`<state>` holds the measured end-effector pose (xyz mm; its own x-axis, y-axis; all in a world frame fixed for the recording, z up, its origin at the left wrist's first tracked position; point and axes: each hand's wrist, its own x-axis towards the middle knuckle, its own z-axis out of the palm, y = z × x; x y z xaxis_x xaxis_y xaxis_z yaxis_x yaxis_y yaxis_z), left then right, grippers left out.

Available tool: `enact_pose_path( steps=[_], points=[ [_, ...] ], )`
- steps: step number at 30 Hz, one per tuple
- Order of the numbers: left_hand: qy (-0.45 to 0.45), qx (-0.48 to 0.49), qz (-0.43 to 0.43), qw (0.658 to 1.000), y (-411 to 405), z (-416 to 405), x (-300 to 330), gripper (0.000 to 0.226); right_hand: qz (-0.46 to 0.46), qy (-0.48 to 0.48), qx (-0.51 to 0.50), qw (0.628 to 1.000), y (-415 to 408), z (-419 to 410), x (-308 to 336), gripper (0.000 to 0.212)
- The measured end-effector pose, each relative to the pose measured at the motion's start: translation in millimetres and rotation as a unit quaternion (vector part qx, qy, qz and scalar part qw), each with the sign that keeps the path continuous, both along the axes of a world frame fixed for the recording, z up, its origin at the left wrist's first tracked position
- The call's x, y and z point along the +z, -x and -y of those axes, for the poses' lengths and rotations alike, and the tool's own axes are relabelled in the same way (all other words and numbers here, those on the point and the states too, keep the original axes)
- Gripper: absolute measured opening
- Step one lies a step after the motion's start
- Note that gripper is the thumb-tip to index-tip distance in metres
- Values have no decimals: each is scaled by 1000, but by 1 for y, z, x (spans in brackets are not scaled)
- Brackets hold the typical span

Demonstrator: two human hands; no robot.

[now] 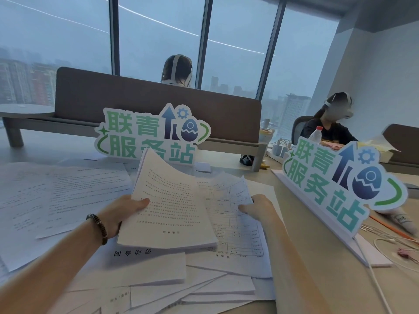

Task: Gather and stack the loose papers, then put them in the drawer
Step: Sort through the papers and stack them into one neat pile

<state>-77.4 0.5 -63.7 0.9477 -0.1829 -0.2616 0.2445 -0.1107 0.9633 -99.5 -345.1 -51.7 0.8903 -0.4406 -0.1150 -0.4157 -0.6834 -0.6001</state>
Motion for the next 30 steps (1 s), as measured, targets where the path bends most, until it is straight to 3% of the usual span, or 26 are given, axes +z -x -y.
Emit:
enact_pose_path(
  steps=[5, 15, 18, 22, 27, 30],
  points=[
    [-4, 0, 2, 1000, -1, -1, 0, 20, 73, -27, -41, 996, -1, 2, 2, 19],
    [-1, 0, 1, 1000, -2, -3, 0, 22, 111, 85, -80, 987, 0, 5, -6, 23],
    [-1, 0, 1, 1000, -2, -3, 0, 22, 138, 10, -94, 986, 2, 7, -1, 29],
    [-4, -1, 3, 1000, -3, -3, -1, 21, 32, -114, -75, 990, 3, 9, 5, 31],
    [-7, -3, 5, 1000, -4, -3, -3, 21, 4, -105, -32, 994, 3, 16, 1, 32],
    [-7, -2, 6, 1000, -4, -2, -3, 21, 24, -112, -47, 992, 0, 21, -3, 22]
  ],
)
